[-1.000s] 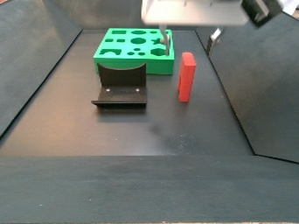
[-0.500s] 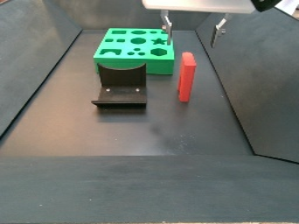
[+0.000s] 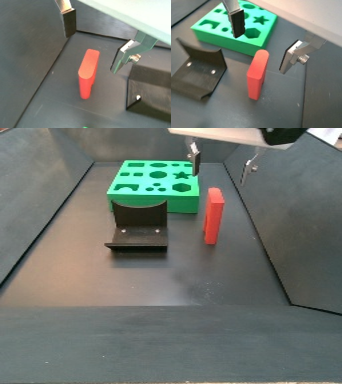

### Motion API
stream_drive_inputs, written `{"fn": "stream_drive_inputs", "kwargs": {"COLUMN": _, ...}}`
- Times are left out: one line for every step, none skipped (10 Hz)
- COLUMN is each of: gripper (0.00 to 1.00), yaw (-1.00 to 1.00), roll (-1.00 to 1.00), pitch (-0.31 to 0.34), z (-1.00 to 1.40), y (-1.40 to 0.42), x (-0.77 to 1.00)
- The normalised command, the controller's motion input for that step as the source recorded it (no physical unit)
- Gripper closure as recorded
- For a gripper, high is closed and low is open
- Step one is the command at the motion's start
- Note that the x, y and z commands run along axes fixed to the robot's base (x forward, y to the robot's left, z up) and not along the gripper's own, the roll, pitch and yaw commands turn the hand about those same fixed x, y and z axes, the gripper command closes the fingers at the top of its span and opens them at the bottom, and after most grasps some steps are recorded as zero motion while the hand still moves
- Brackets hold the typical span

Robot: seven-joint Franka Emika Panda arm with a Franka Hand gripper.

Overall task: Pick up the square-circle object. Move up. Rotate the square-circle object. Move to above the board. Insert the square-circle object.
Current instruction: Rotate the square-circle object.

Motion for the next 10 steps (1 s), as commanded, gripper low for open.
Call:
{"fn": "stream_drive_inputs", "kwargs": {"gripper": 0.0, "yaw": -1.0, "roll": 0.01, "pitch": 0.009, "z": 0.0, "y": 0.02, "x": 0.01}}
{"fn": "stream_drive_inputs", "kwargs": {"gripper": 0.0, "yaw": -1.0, "roll": 0.01, "pitch": 0.009, "z": 0.0, "y": 0.02, "x": 0.01}}
{"fn": "stream_drive_inputs", "kwargs": {"gripper": 0.0, "yaw": -1.0, "roll": 0.01, "pitch": 0.01, "z": 0.0, "y": 0.02, "x": 0.01}}
{"fn": "stream_drive_inputs", "kwargs": {"gripper": 0.0, "yaw": -1.0, "roll": 0.01, "pitch": 0.011, "z": 0.0, "y": 0.02, "x": 0.01}}
{"fn": "stream_drive_inputs", "kwargs": {"gripper": 0.0, "yaw": -1.0, "roll": 0.01, "pitch": 0.012, "z": 0.0, "y": 0.02, "x": 0.01}}
{"fn": "stream_drive_inputs", "kwargs": {"gripper": 0.0, "yaw": -1.0, "roll": 0.01, "pitch": 0.013, "z": 0.0, "y": 0.02, "x": 0.01}}
{"fn": "stream_drive_inputs", "kwargs": {"gripper": 0.0, "yaw": -1.0, "roll": 0.01, "pitch": 0.014, "z": 0.0, "y": 0.02, "x": 0.01}}
{"fn": "stream_drive_inputs", "kwargs": {"gripper": 0.0, "yaw": -1.0, "roll": 0.01, "pitch": 0.016, "z": 0.0, "y": 0.02, "x": 0.01}}
{"fn": "stream_drive_inputs", "kwargs": {"gripper": 0.0, "yaw": -1.0, "roll": 0.01, "pitch": 0.018, "z": 0.0, "y": 0.02, "x": 0.01}}
{"fn": "stream_drive_inputs", "kwargs": {"gripper": 0.0, "yaw": -1.0, "roll": 0.01, "pitch": 0.021, "z": 0.0, "y": 0.02, "x": 0.01}}
